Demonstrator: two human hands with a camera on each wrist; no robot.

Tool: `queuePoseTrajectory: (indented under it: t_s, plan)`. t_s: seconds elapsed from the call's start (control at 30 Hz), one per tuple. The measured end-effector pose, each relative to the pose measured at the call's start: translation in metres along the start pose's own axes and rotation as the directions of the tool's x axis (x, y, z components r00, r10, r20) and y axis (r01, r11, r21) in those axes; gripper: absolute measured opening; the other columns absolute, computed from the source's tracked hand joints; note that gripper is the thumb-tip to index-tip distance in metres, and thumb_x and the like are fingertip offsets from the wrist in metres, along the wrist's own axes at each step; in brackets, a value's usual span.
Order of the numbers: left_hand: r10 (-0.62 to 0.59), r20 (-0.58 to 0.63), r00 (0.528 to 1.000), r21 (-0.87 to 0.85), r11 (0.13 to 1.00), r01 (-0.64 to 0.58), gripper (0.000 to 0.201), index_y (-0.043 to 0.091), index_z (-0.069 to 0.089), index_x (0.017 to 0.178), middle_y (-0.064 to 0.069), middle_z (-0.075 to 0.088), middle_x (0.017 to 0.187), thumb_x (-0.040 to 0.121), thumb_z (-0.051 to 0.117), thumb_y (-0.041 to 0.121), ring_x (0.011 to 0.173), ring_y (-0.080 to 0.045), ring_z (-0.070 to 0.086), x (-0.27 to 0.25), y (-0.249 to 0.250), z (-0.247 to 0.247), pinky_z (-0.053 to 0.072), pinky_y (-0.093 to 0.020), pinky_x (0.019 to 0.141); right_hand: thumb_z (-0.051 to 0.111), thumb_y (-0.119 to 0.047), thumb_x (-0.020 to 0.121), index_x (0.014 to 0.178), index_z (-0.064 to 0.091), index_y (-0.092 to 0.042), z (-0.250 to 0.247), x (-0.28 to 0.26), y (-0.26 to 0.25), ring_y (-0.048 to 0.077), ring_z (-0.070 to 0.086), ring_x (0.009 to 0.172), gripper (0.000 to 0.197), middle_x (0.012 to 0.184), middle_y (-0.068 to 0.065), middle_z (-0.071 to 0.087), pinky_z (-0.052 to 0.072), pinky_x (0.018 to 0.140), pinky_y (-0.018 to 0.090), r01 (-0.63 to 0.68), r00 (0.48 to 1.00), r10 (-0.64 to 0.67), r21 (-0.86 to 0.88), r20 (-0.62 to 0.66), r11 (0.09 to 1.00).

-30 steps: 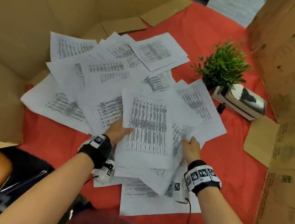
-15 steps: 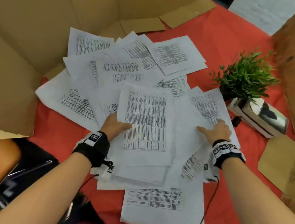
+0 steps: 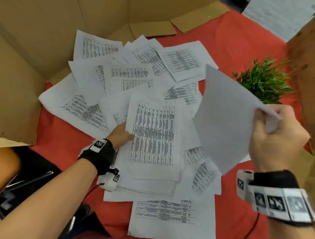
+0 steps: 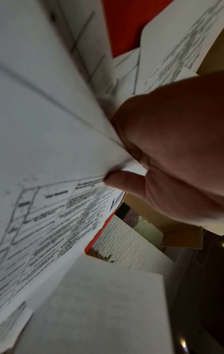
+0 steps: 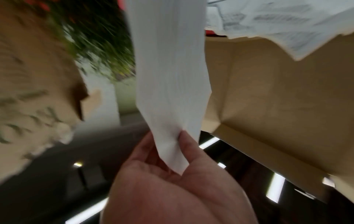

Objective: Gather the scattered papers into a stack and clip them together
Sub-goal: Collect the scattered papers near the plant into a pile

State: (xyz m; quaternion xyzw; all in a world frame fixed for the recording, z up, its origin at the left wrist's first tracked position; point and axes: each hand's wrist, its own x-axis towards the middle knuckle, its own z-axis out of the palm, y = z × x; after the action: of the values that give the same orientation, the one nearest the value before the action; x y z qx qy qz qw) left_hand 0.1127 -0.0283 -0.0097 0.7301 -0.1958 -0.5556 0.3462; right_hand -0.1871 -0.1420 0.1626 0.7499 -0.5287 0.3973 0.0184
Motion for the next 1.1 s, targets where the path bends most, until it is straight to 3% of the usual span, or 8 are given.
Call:
queuePoseTrajectory:
  t_s: [0.17, 0.27, 0.4, 0.53, 0.77, 0.87, 1.0, 1.1]
  plan:
    - [-0.006, 0.048, 0.999, -0.099, 0.995, 0.011, 0.034, 0.004, 0.062, 0.118, -0.011, 0.071, 0.107, 0.084, 0.064, 0.002, 0.111, -0.033, 0.061, -0.013, -0.005, 0.011, 0.047, -0.044, 0.101, 0.06, 0.016, 0.065, 0.098, 0.07, -0.009, 0.011, -0.085, -0.025, 0.023, 0.066, 0.097, 0.043, 0.103, 0.005, 0.073, 0.049, 0.089, 0.041, 0.345, 0.828, -0.464, 0.367, 0.314, 0.864]
    - [-0.049, 0.041, 0.998, -0.133, 0.99, 0.054, 0.048, 0.009, 0.061, 0.119, -0.001, 0.067, 0.109, 0.09, 0.064, 0.046, 0.109, -0.022, 0.059, -0.021, -0.002, 0.016, 0.046, -0.028, 0.088, 0.067, 0.009, 0.058, 0.094, 0.062, -0.026, 0.04, -0.144, -0.003, 0.01, 0.055, 0.122, 0.05, 0.114, -0.016, 0.069, 0.036, 0.104, 0.055, 0.133, 0.671, -0.391, 0.417, 0.63, 0.899]
    - [-0.103, 0.024, 0.994, -0.336, 0.936, 0.105, 0.108, 0.025, 0.053, 0.138, -0.003, 0.058, 0.138, 0.053, 0.057, 0.093, 0.124, -0.026, 0.057, -0.017, -0.015, 0.017, 0.04, -0.047, 0.11, 0.061, -0.022, 0.073, 0.074, 0.064, -0.028, 0.058, -0.183, 0.028, 0.009, 0.042, 0.138, 0.007, 0.122, -0.026, 0.064, 0.024, 0.114, 0.061, -0.233, 0.57, -0.124, 0.304, 0.813, 0.924]
    - [0.032, 0.02, 0.999, -0.194, 0.981, -0.028, 0.074, 0.024, 0.052, 0.138, 0.007, 0.057, 0.13, 0.08, 0.056, 0.07, 0.114, -0.014, 0.054, -0.034, -0.009, 0.029, 0.039, -0.031, 0.103, 0.062, 0.01, 0.076, 0.07, 0.07, -0.029, 0.058, -0.193, 0.044, 0.001, 0.038, 0.137, 0.04, 0.12, -0.033, 0.063, 0.023, 0.119, 0.053, -0.456, 0.434, -0.04, 0.257, 0.9, 0.852]
    - [0.226, -0.132, 0.965, -0.173, 0.953, -0.247, 0.055, 0.022, 0.058, 0.116, 0.009, 0.065, 0.105, 0.078, 0.065, 0.061, 0.097, -0.012, 0.062, -0.042, -0.012, 0.052, 0.047, -0.025, 0.078, 0.034, 0.026, 0.079, 0.104, 0.076, -0.02, 0.058, -0.181, 0.045, 0.006, 0.034, 0.143, 0.067, 0.132, -0.013, 0.061, 0.019, 0.122, 0.028, -0.567, 0.247, 0.045, 0.107, 0.968, 0.816]
    - [0.236, -0.245, 0.94, -0.067, 0.963, -0.259, 0.053, 0.023, 0.052, 0.114, 0.01, 0.06, 0.097, 0.082, 0.058, 0.065, 0.085, -0.01, 0.06, -0.048, -0.008, 0.061, 0.052, -0.029, 0.073, 0.039, 0.019, 0.087, 0.109, 0.073, -0.027, 0.054, -0.175, 0.044, 0.006, 0.042, 0.139, 0.061, 0.136, -0.009, 0.06, 0.026, 0.121, 0.038, -0.643, 0.243, 0.091, 0.09, 0.966, 0.761]
    - [0.342, -0.11, 0.933, 0.139, 0.935, -0.326, 0.05, 0.02, 0.05, 0.137, -0.001, 0.068, 0.116, 0.09, 0.066, 0.016, 0.095, -0.02, 0.067, -0.05, -0.006, 0.072, 0.058, -0.032, 0.079, 0.069, -0.005, 0.088, 0.139, 0.048, -0.021, 0.052, -0.168, 0.047, 0.018, 0.053, 0.129, 0.057, 0.136, 0.001, 0.057, 0.044, 0.101, 0.028, -0.757, 0.491, 0.406, 0.147, 0.771, 0.637]
    - [0.368, 0.091, 0.926, -0.116, 0.927, -0.357, 0.048, 0.015, 0.054, 0.133, -0.003, 0.067, 0.118, 0.088, 0.068, 0.008, 0.103, -0.019, 0.067, -0.062, 0.011, 0.076, 0.055, -0.021, 0.08, 0.081, -0.025, 0.079, 0.155, 0.018, -0.023, 0.048, -0.159, 0.065, 0.021, 0.042, 0.138, 0.099, 0.156, 0.006, 0.036, 0.036, 0.11, 0.045, -0.941, 0.314, 0.619, 0.146, 0.72, 0.307]
